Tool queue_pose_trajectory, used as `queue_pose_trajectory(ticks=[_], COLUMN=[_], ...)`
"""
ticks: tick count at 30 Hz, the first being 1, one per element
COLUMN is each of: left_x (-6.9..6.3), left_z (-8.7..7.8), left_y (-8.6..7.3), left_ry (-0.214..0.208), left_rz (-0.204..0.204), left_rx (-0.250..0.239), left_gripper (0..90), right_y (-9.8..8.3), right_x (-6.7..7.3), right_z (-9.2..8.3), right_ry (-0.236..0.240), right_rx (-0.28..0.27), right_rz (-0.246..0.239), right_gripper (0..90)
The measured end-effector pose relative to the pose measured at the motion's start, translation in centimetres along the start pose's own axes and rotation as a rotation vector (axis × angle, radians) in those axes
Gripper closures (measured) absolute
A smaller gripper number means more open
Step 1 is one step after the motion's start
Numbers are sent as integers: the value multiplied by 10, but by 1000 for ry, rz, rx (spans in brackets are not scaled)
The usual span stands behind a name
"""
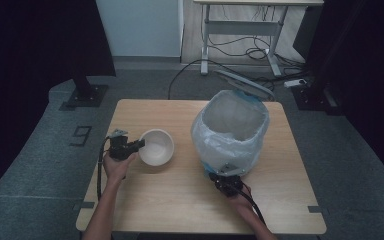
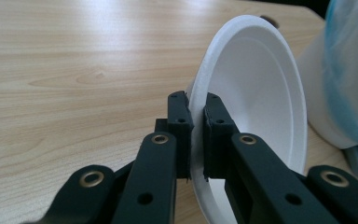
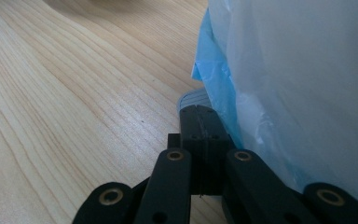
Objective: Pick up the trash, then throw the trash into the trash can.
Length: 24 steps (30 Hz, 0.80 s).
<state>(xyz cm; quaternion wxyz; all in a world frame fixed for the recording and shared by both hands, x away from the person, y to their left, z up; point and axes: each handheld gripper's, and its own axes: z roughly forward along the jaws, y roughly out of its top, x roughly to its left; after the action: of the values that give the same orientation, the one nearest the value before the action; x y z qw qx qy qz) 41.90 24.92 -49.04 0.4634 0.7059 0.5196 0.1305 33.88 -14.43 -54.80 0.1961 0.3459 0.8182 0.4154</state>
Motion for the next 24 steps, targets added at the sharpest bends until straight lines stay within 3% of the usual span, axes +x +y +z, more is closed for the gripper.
queue_pose_trajectory(ticks=[24], left_x=[-7], left_z=[-36], left_y=[5], left_ry=[-54], left_rz=[2], left_rx=[-83], left_gripper=[841], right_y=[0], right_x=[0], right_z=[0], right_ry=[-3], right_rx=[-2], right_rz=[-5], right_gripper=[895])
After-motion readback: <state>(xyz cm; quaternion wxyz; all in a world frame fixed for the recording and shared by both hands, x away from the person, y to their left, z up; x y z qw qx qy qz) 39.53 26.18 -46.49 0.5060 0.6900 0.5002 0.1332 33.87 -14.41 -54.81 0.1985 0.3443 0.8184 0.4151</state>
